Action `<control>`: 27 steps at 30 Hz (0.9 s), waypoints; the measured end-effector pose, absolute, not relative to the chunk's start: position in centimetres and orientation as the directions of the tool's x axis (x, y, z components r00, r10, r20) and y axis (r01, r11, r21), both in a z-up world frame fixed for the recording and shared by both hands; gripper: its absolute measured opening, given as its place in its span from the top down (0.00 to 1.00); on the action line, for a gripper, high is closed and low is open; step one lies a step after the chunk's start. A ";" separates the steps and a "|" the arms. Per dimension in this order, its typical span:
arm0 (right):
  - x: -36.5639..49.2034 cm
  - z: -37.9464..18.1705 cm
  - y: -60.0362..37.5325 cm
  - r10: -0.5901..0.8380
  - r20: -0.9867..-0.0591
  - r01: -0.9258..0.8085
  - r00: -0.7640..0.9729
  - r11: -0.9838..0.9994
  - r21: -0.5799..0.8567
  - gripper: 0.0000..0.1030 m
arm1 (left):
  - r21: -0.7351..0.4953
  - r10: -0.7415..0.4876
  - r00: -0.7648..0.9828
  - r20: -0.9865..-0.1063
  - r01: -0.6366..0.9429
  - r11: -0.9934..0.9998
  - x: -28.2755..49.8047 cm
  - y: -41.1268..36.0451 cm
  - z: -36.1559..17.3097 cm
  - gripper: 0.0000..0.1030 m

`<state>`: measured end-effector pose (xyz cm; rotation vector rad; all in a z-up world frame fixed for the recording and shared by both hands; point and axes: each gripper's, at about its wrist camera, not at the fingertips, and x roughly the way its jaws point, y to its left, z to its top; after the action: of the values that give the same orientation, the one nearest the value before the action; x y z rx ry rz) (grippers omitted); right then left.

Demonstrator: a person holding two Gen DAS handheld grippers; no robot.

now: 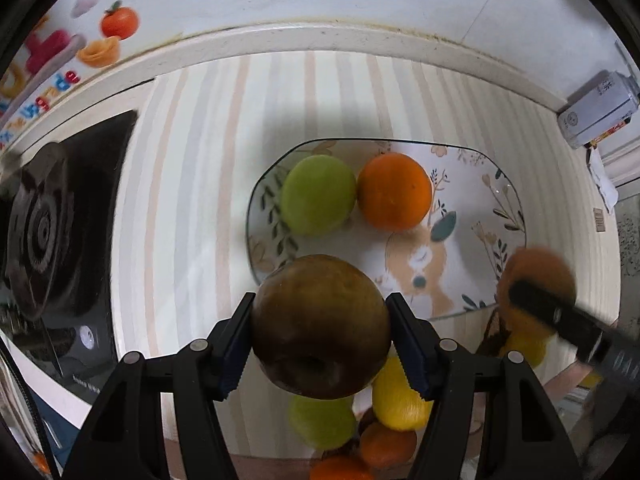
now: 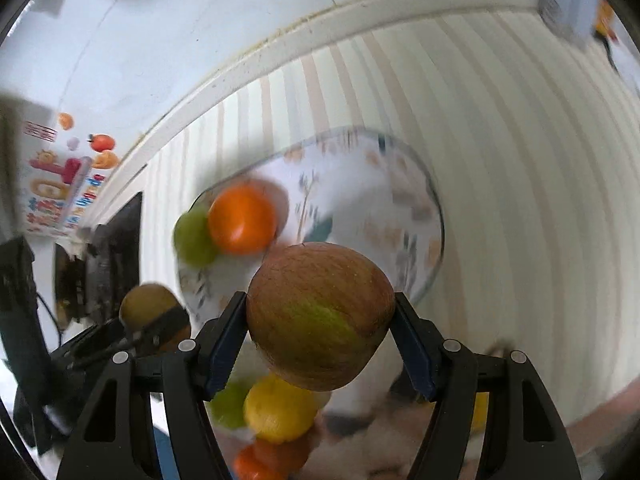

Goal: Organize fruits
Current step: 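Place the red apple on the plate while the left tool places the brown pear there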

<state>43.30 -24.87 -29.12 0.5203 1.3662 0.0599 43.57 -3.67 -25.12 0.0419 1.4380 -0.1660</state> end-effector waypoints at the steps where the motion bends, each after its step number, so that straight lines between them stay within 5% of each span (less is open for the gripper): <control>1: 44.2 -29.4 -25.0 0.334 -0.919 0.243 0.210 0.893 0.380 0.30 | -0.068 -0.084 0.114 -0.990 0.138 0.988 44.1 -3.9 -25.6 0.40; 14: 53.3 -34.7 -22.1 0.274 -0.961 -0.007 0.024 0.962 0.274 0.30 | -0.035 -0.038 0.023 -0.999 0.138 0.990 46.6 -4.7 -30.0 0.40; 22: 54.1 -34.8 -22.2 0.267 -0.964 -0.002 0.008 0.964 0.267 0.29 | -0.035 -0.036 0.007 -0.999 0.136 0.990 46.7 -4.6 -30.7 0.40; 27: 53.8 -34.1 -22.4 0.259 -0.965 0.025 0.027 0.965 0.260 0.09 | -0.042 -0.042 -0.007 -0.999 0.116 0.992 47.1 -4.7 -31.0 0.40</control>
<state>53.77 -22.41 -34.10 0.2275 1.5373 0.1837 47.13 -4.66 -30.98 0.0581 1.5735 -0.1244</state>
